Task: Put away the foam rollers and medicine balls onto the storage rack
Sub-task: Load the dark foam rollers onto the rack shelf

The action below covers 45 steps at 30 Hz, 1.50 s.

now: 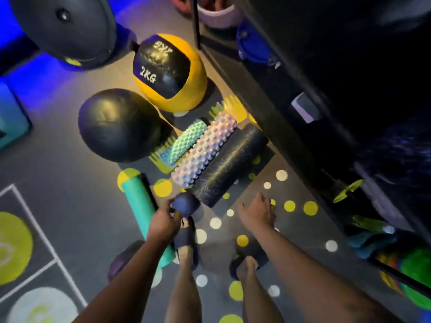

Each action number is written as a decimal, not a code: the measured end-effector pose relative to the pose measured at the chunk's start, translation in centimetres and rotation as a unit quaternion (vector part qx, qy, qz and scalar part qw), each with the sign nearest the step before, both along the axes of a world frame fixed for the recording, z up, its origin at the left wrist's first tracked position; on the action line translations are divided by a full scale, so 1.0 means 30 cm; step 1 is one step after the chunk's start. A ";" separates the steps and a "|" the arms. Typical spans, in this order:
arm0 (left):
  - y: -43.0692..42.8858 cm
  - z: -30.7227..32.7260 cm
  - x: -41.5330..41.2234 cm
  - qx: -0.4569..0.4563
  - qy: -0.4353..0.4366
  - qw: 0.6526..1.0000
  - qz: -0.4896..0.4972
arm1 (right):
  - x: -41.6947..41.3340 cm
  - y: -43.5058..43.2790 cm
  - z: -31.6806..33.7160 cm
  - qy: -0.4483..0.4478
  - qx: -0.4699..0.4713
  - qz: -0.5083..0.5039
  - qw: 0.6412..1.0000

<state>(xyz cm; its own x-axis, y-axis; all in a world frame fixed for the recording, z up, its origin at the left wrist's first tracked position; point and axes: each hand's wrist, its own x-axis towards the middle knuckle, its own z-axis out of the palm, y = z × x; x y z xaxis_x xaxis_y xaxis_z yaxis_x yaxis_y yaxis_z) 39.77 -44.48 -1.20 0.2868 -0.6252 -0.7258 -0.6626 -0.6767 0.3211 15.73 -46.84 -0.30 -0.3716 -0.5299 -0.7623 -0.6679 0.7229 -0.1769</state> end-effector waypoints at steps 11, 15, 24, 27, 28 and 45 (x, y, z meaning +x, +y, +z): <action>0.035 -0.866 0.324 0.045 -0.035 0.998 -0.018 | 0.344 -0.136 -0.936 -0.095 0.020 -0.267 0.959; 0.081 -1.074 0.500 0.075 -0.188 0.977 0.068 | 0.447 -0.129 -1.131 -0.073 -0.001 -0.339 0.938; 0.171 -1.311 0.637 0.117 -0.206 0.925 0.297 | 0.496 -0.088 -1.231 -0.027 -0.062 -0.373 0.925; 0.185 -1.258 0.624 0.079 -0.173 0.946 0.261 | 0.473 -0.076 -1.202 -0.012 -0.053 -0.349 0.935; 0.187 -1.212 0.602 0.066 -0.155 0.958 0.233 | 0.461 -0.062 -1.160 -0.002 -0.040 -0.334 0.942; -0.219 0.294 0.408 -0.139 0.063 0.988 -0.010 | 0.327 -0.074 0.429 -0.040 -0.067 -0.255 0.964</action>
